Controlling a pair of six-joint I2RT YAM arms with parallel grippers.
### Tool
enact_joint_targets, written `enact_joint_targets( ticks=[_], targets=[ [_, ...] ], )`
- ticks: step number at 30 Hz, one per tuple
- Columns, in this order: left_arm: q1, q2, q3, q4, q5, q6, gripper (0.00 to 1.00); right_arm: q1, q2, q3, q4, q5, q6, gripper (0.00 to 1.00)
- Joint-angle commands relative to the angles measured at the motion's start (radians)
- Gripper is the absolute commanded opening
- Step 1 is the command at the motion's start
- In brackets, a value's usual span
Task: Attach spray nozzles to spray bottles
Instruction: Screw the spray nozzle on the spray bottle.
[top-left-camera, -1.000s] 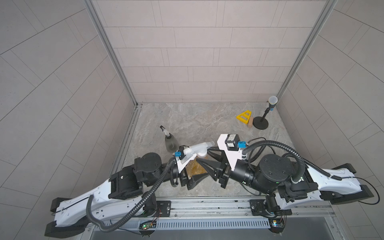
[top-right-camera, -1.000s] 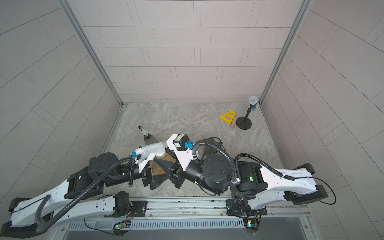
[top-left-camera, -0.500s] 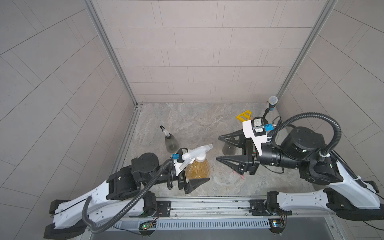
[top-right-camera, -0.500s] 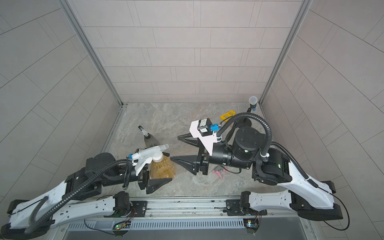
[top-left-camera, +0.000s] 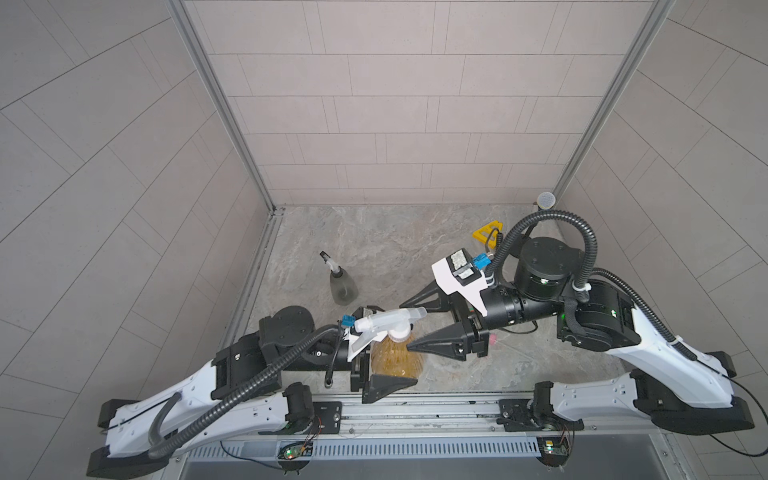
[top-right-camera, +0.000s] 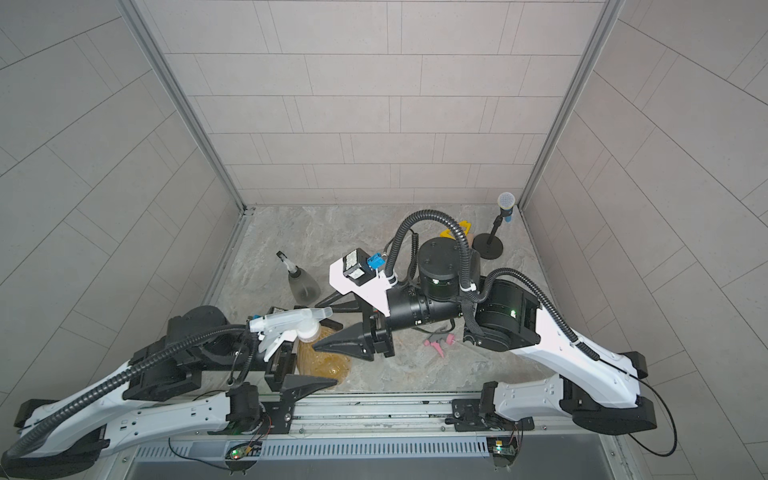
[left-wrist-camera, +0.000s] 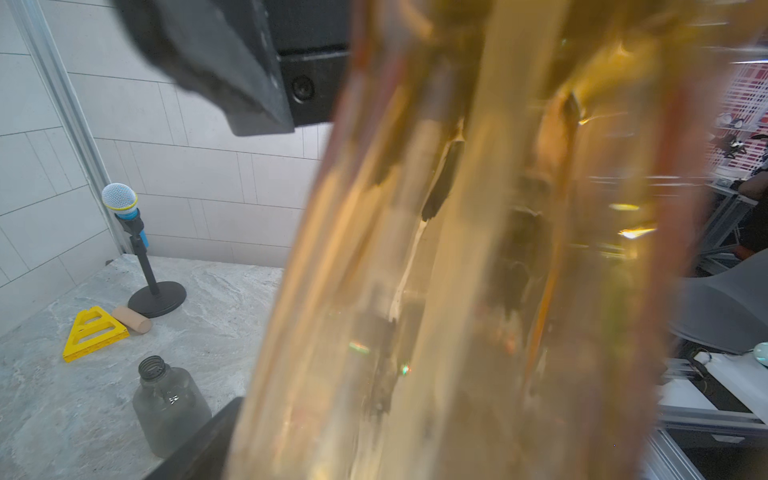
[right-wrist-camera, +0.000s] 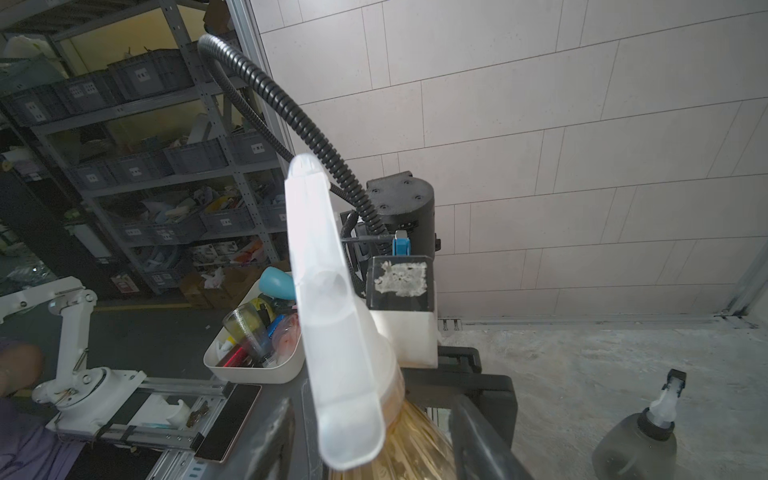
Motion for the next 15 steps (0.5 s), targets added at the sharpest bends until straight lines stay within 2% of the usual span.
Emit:
enact_joint_targets(
  ticks=[1, 8, 15],
  targets=[
    [0.006, -0.003, -0.001, 0.052, 0.032, -0.009, 0.00, -0.005, 0.000, 0.029, 0.016, -0.044, -0.015, 0.60],
    [0.005, 0.000, -0.006, 0.052, 0.037, -0.005, 0.00, -0.005, 0.018, 0.041, 0.027, -0.052, -0.006, 0.57],
    [0.005, 0.011, -0.001, 0.043, 0.024, 0.000, 0.00, -0.002, 0.025, 0.044, 0.037, -0.068, 0.007, 0.50]
  ],
)
